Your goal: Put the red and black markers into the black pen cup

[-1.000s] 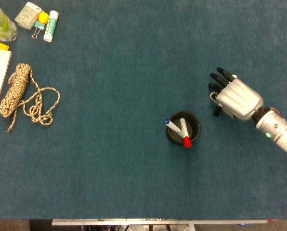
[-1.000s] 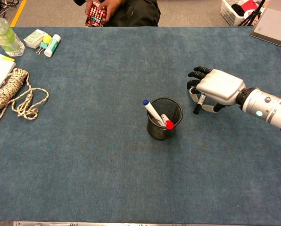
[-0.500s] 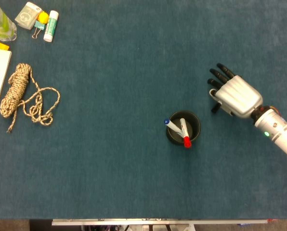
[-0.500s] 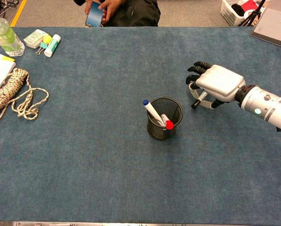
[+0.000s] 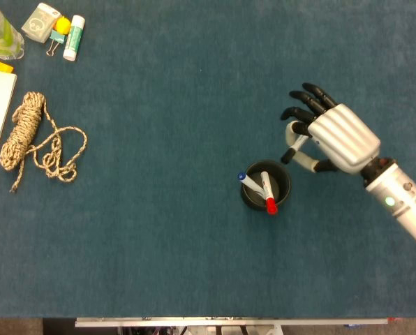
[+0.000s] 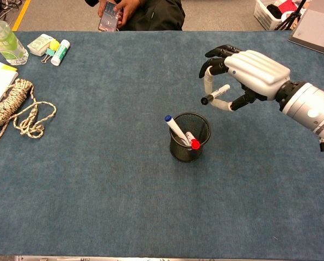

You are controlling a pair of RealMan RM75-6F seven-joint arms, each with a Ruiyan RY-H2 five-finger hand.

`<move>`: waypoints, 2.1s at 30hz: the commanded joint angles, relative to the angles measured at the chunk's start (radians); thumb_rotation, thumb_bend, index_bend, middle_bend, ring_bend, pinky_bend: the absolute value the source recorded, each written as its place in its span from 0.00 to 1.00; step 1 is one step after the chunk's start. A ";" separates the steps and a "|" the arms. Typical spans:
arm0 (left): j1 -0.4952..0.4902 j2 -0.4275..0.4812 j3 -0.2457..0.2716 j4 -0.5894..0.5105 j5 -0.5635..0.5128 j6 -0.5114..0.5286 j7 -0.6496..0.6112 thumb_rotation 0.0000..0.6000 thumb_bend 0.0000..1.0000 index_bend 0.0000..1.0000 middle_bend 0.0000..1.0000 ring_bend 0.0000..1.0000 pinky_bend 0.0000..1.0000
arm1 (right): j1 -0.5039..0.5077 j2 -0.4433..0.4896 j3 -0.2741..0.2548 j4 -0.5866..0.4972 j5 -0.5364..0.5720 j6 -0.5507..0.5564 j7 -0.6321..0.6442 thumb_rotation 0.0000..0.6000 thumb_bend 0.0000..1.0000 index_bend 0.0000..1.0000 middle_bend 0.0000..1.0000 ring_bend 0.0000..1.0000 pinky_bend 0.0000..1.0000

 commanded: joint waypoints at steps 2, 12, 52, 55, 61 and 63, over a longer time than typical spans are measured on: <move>-0.002 0.008 0.000 -0.015 0.001 0.001 0.012 1.00 0.47 0.33 0.30 0.29 0.13 | -0.033 0.105 0.019 -0.207 0.026 0.033 0.161 1.00 0.37 0.66 0.33 0.10 0.03; -0.001 0.024 0.002 -0.048 0.004 0.004 0.032 1.00 0.47 0.33 0.30 0.29 0.13 | -0.047 0.090 -0.013 -0.275 0.018 0.002 0.325 1.00 0.37 0.66 0.33 0.10 0.03; -0.036 -0.024 -0.020 -0.008 0.036 0.014 0.036 1.00 0.47 0.32 0.30 0.29 0.13 | -0.175 0.258 -0.057 -0.201 0.046 0.143 -0.034 1.00 0.38 0.18 0.15 0.00 0.00; -0.048 -0.035 -0.026 0.000 0.052 0.020 0.039 1.00 0.47 0.32 0.30 0.29 0.13 | -0.223 0.309 -0.066 -0.227 0.075 0.192 -0.136 1.00 0.38 0.20 0.16 0.00 0.00; -0.069 -0.042 -0.025 -0.015 0.087 0.017 0.066 1.00 0.47 0.32 0.30 0.29 0.13 | -0.314 0.377 -0.081 -0.272 0.121 0.275 -0.180 1.00 0.38 0.23 0.18 0.00 0.00; -0.075 -0.045 -0.021 -0.027 0.104 0.019 0.075 1.00 0.47 0.32 0.30 0.29 0.13 | -0.345 0.391 -0.082 -0.274 0.118 0.315 -0.177 1.00 0.38 0.23 0.18 0.00 0.00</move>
